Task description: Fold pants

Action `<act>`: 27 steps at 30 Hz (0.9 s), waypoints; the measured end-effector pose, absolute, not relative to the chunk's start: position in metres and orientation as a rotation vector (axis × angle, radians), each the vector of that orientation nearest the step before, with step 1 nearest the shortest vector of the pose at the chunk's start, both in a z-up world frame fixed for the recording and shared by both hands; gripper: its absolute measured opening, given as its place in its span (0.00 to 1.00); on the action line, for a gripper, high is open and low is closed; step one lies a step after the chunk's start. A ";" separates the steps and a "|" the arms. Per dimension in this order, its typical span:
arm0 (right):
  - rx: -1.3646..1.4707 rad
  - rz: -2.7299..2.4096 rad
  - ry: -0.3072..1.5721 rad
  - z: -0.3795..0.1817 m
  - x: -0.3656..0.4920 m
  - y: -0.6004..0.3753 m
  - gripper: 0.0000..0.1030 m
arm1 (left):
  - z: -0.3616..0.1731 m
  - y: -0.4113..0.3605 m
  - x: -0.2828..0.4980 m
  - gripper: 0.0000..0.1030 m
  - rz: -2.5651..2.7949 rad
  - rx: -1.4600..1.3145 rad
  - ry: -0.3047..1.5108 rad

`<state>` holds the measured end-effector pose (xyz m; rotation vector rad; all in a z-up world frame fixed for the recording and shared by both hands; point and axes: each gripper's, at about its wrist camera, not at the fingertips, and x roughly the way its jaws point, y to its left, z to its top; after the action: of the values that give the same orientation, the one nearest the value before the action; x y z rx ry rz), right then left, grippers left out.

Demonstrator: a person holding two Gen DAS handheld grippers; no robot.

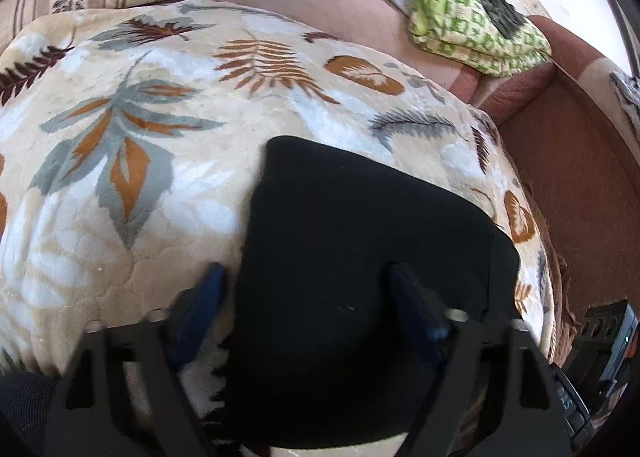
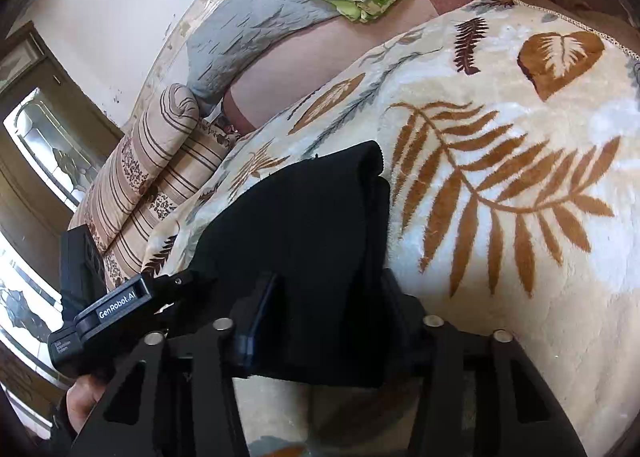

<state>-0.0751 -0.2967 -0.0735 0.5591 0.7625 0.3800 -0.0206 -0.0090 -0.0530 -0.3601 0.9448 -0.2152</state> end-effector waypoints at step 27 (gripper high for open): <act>0.699 0.341 0.761 -0.054 0.033 -0.361 0.44 | -0.037 0.001 0.092 0.49 -0.315 -0.448 0.886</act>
<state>0.0325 -0.3612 -0.0543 0.6989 0.7608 0.3405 0.0920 0.0008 -0.0374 -0.4483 0.8864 -0.3148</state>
